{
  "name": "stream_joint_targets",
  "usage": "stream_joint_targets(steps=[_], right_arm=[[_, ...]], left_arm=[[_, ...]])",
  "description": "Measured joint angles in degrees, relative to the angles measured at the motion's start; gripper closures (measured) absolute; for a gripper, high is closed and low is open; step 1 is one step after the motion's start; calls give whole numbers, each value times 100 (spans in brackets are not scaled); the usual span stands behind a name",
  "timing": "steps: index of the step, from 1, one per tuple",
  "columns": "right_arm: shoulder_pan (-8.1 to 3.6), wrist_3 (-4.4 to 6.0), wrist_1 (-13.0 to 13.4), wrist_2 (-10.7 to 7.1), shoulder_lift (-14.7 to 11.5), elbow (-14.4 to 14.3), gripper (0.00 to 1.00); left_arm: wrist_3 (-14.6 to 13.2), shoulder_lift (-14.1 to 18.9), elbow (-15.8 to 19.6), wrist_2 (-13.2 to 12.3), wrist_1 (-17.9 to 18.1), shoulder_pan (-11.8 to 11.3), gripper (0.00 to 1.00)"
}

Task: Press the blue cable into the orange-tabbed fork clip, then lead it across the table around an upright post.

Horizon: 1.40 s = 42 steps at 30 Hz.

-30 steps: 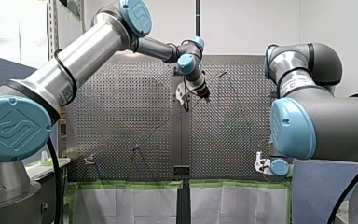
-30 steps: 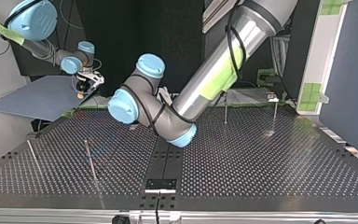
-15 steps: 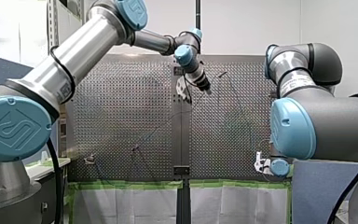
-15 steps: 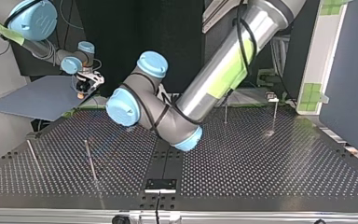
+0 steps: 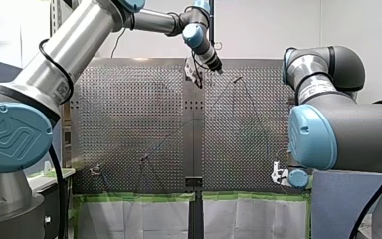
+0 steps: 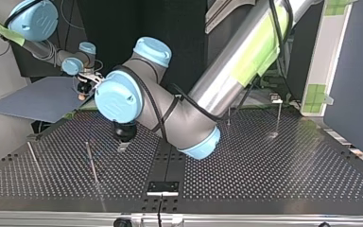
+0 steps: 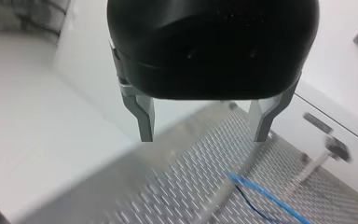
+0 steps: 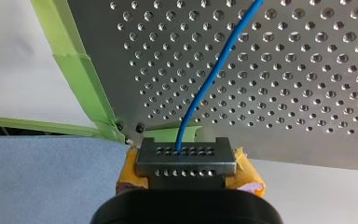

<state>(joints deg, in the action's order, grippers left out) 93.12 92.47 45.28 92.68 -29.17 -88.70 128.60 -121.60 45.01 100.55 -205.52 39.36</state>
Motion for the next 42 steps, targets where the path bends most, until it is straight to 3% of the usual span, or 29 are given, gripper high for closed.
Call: stream_joint_targets(steps=[10, 16, 22, 33, 42], right_arm=[[10, -4, -17, -20, 2, 41, 100], [17, -8, -41, -11, 1, 48, 100], [19, -8, -44, -12, 1, 56, 100], [20, -5, -51, -20, 0, 96, 100], [21, 8, -60, -21, 2, 102, 100]], left_arm=[[-523, 74, -102, 375, 230, 169, 0], [-880, -57, -93, 646, 218, 280, 0], [-1243, -248, -91, 568, 374, 438, 0], [-1789, -282, -89, 475, 760, 598, 0], [-2199, -286, -86, 523, 811, 651, 0]])
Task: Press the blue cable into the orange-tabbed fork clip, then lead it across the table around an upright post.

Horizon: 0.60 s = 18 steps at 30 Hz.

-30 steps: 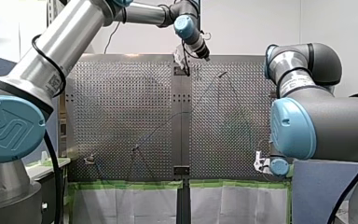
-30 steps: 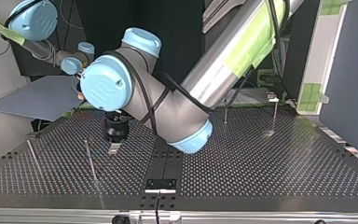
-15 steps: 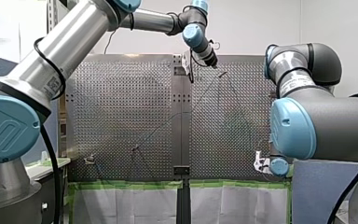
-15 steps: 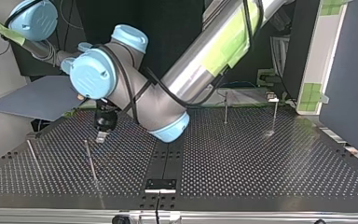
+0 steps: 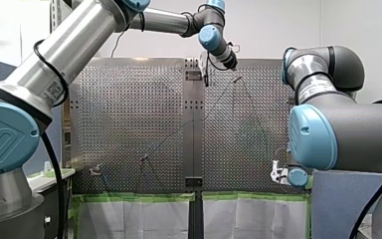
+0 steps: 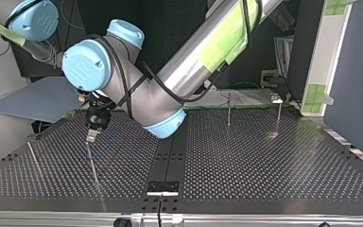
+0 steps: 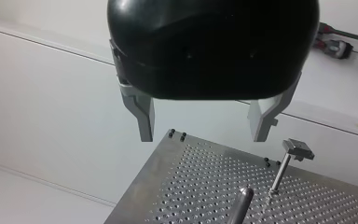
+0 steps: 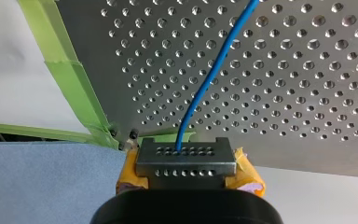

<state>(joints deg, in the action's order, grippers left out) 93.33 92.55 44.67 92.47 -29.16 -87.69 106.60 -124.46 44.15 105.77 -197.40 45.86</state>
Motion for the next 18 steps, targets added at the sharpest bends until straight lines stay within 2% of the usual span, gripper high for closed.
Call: stream_joint_targets(steps=[8, 18], right_arm=[[-2, 13, -7, 0, 1, 1, 100], [5, 17, -25, -11, 1, 1, 100]], left_arm=[[-372, 2, 1, 192, -83, 9, 0], [-891, 6, -2, 658, -188, 25, 0]])
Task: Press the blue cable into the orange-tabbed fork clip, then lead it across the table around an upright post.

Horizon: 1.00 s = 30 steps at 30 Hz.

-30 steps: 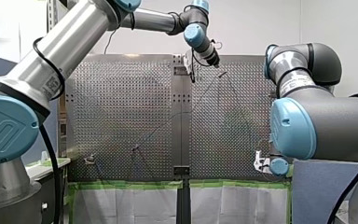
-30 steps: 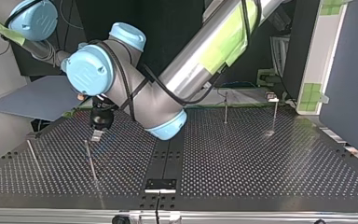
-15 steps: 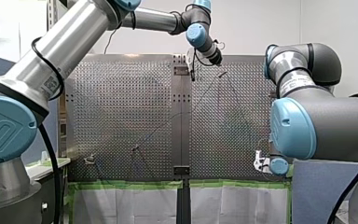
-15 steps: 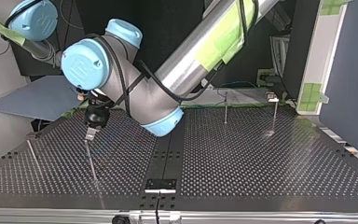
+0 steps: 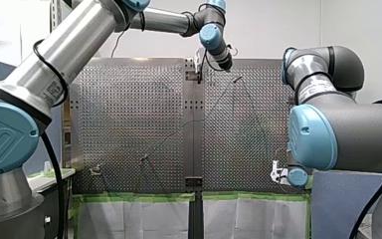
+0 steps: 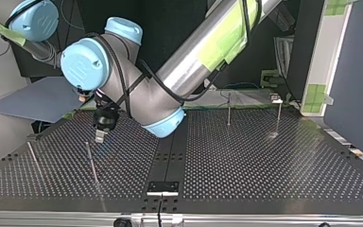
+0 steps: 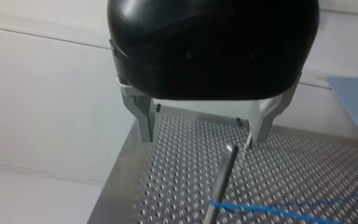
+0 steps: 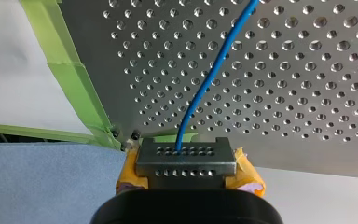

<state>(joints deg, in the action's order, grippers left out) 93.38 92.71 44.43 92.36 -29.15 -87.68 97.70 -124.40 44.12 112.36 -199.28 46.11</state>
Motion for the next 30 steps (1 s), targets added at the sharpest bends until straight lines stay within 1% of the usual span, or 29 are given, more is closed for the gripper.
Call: stream_joint_targets(steps=[5, 12, 15, 20, 30], right_arm=[[7, -3, -3, 1, 0, 0, 100], [18, -1, -6, 1, -1, 0, 100], [24, 1, -5, 2, 0, -1, 100], [27, 2, -6, 2, 1, 0, 100], [31, -5, -5, -2, 1, 0, 100]], left_arm=[[-3, 1, 1, 261, -78, 10, 0], [29, 1, 3, 687, -89, 43, 0], [81, 1, 4, 823, -92, 50, 0], [163, 1, 4, 844, -92, 59, 0], [180, 1, 4, 824, -94, 63, 0]])
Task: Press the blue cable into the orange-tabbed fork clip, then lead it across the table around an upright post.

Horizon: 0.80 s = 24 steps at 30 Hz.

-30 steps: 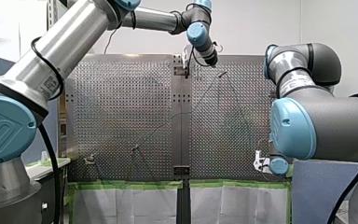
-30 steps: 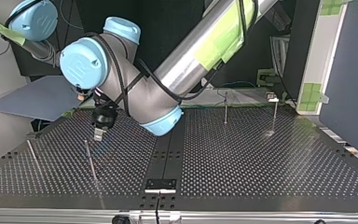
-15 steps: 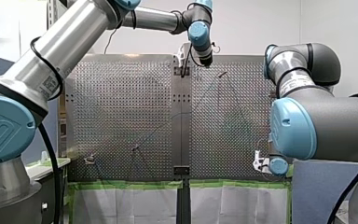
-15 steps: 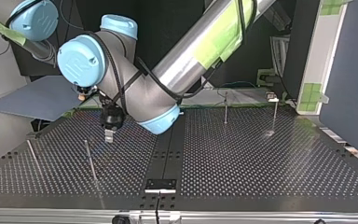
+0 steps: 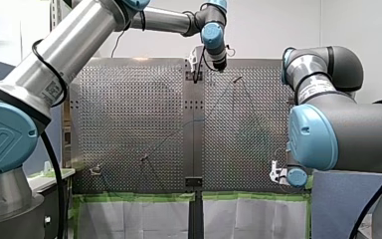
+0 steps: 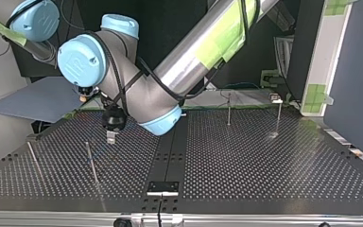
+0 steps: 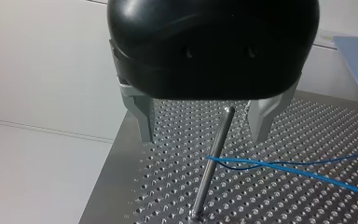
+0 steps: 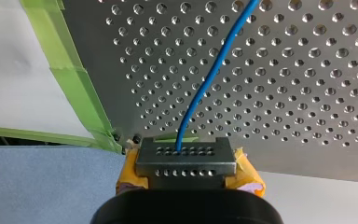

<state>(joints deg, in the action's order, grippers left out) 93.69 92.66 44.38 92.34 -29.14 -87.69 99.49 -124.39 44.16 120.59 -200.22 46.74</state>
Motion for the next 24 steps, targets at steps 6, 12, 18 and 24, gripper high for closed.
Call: stream_joint_targets(steps=[6, 12, 18, 24], right_arm=[[1, -8, -6, -3, -1, 1, 100], [4, -10, -8, -2, -1, 2, 100], [5, -10, -7, 4, 0, 1, 100], [11, -10, -11, 0, -1, 1, 100]], left_arm=[[101, 6, 7, 36, -88, 13, 0], [390, 202, 239, 27, -47, 29, 0], [572, 530, 571, -28, 265, 31, 0], [558, 847, 890, -1, 579, 22, 0]])
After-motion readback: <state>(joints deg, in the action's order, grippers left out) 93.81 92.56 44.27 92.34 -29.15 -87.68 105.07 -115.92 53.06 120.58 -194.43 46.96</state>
